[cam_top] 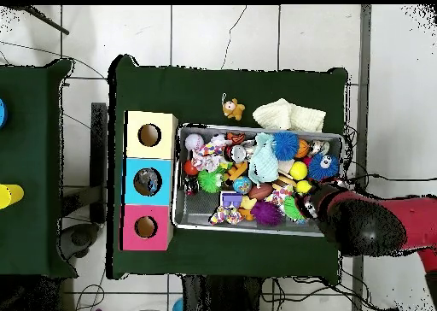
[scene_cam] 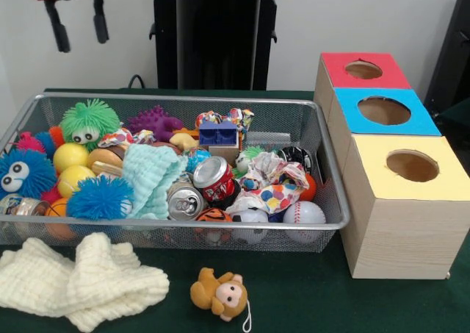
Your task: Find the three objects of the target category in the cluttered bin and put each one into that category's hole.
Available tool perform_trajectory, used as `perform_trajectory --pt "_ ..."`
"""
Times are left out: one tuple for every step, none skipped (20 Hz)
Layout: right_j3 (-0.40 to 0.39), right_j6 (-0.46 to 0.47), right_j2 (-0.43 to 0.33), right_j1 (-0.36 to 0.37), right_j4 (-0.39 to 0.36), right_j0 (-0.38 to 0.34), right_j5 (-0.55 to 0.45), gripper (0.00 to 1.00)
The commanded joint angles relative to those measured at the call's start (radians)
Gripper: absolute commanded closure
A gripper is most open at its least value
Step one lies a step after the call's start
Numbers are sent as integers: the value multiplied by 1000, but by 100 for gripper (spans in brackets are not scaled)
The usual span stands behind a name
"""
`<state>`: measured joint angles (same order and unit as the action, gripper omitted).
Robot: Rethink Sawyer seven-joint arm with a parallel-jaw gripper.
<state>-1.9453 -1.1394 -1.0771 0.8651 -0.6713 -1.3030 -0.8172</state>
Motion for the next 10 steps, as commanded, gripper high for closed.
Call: perform_trajectory --pt "-106 -113 94 -41 -13 93 59 0" --pt "-115 -126 103 -49 -12 102 80 0" --pt "-125 -136 108 -60 -6 110 101 0" --pt "-133 -140 109 -73 3 115 119 0" --pt "-137 -141 111 -88 10 120 134 0" --pt "-140 -142 112 -103 17 125 148 0" --pt "-142 -144 117 -120 20 132 162 0" --pt "-143 -141 121 -136 24 138 170 0" --pt "-143 -140 128 -152 22 145 183 0" --pt "-144 -144 137 -165 17 155 201 0"
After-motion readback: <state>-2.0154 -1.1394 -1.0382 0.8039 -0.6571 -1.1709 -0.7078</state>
